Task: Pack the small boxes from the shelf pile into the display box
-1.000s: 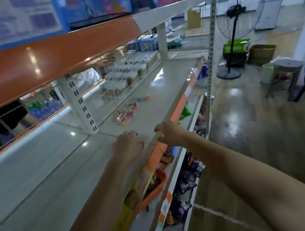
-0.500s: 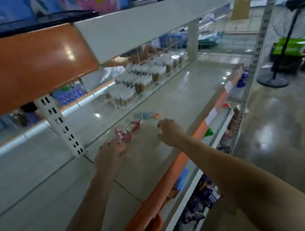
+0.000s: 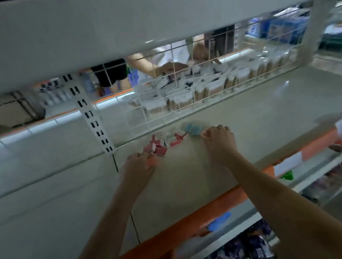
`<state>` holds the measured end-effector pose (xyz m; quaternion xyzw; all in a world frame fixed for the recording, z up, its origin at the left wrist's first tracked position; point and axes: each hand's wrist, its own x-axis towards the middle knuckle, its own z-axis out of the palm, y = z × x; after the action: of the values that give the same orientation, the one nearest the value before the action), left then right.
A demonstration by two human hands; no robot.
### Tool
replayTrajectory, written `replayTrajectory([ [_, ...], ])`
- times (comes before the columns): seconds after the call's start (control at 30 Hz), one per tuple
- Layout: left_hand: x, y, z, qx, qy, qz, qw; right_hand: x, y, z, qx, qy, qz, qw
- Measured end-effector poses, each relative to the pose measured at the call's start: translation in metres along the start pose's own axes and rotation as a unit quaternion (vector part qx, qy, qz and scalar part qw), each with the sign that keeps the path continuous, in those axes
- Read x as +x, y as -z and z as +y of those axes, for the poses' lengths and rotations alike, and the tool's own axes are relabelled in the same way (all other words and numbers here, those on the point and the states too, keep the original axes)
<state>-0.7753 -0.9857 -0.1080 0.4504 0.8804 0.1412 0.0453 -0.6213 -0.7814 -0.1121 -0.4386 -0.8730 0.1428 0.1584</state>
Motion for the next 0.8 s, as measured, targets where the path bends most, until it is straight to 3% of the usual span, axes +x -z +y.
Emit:
replayTrajectory([
  [0.13, -0.019, 0.006, 0.008, -0.049, -0.019, 0.097, 0.994, -0.019, 0.001, -0.005, 0.136, 0.035, -0.009, 0.99],
  [0.23, -0.036, 0.014, 0.006, -0.088, -0.026, 0.126, 0.988, -0.038, -0.003, -0.022, 0.228, 0.082, -0.081, 0.967],
  [0.33, -0.059, 0.023, 0.0, -0.114, -0.015, 0.136, 0.984, -0.054, -0.005, -0.045, 0.317, 0.12, -0.19, 0.921],
  [0.43, -0.091, 0.035, -0.01, -0.124, 0.008, 0.146, 0.981, -0.071, -0.005, -0.074, 0.418, 0.15, -0.278, 0.852],
  [0.7, -0.195, 0.071, -0.072, -0.121, 0.124, 0.187, 0.967, -0.138, -0.006, -0.174, 0.419, 0.244, -0.416, 0.769],
  [0.8, -0.246, 0.087, -0.102, -0.108, 0.152, 0.206, 0.96, -0.172, -0.015, -0.218, 0.399, 0.281, -0.439, 0.755],
])
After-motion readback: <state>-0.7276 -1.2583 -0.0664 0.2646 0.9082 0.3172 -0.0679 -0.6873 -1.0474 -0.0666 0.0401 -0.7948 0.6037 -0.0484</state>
